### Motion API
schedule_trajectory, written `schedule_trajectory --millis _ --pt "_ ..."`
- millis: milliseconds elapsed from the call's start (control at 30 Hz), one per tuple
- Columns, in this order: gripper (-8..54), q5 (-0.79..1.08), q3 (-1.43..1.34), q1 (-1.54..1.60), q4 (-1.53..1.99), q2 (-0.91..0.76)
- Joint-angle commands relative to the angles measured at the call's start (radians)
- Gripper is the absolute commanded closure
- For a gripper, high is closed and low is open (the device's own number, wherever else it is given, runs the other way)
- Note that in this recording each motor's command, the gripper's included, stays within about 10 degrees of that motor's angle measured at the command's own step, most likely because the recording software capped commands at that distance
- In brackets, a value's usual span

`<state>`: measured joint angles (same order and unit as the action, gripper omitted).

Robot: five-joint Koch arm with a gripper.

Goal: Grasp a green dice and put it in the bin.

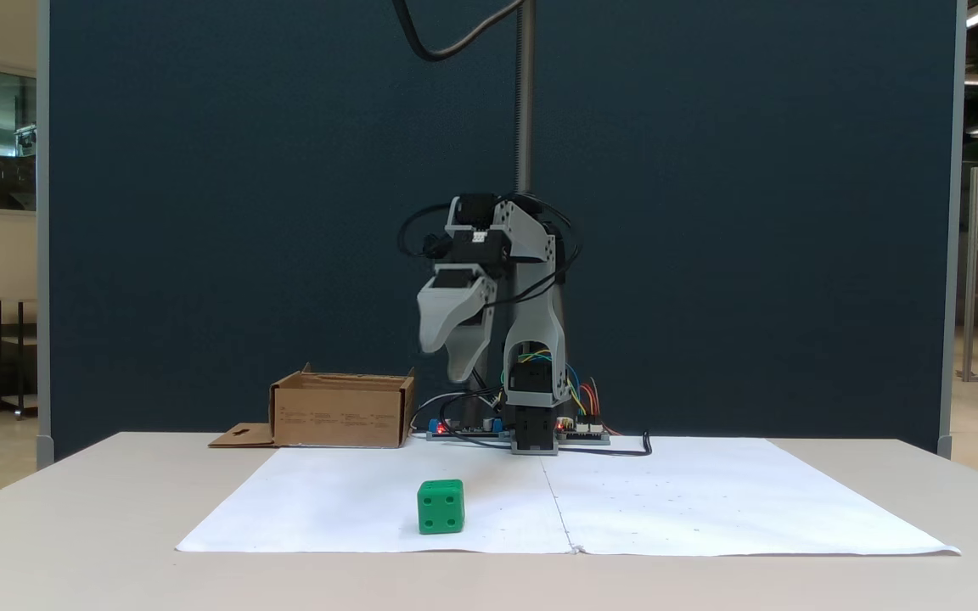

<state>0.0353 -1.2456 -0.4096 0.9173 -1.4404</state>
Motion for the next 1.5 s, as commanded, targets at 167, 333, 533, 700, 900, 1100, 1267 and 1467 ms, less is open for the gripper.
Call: schedule_trajectory --millis 167,333,533,700,900,1100,1267,1467 --pt "2.8 0.156 0.117 -0.014 0.055 0.083" --pt "2.3 0.259 0.179 -0.009 0.094 0.158" --pt "2.0 0.379 0.216 -0.009 0.117 0.238" --pt "2.0 0.428 0.273 -0.009 0.130 0.290" --pt "2.1 0.457 0.339 -0.002 0.132 0.357" --pt "2.4 0.454 0.405 0.018 0.132 0.426" --pt "2.4 0.454 0.407 0.043 0.141 0.462" --pt "2.4 0.453 0.407 0.064 0.149 0.486"
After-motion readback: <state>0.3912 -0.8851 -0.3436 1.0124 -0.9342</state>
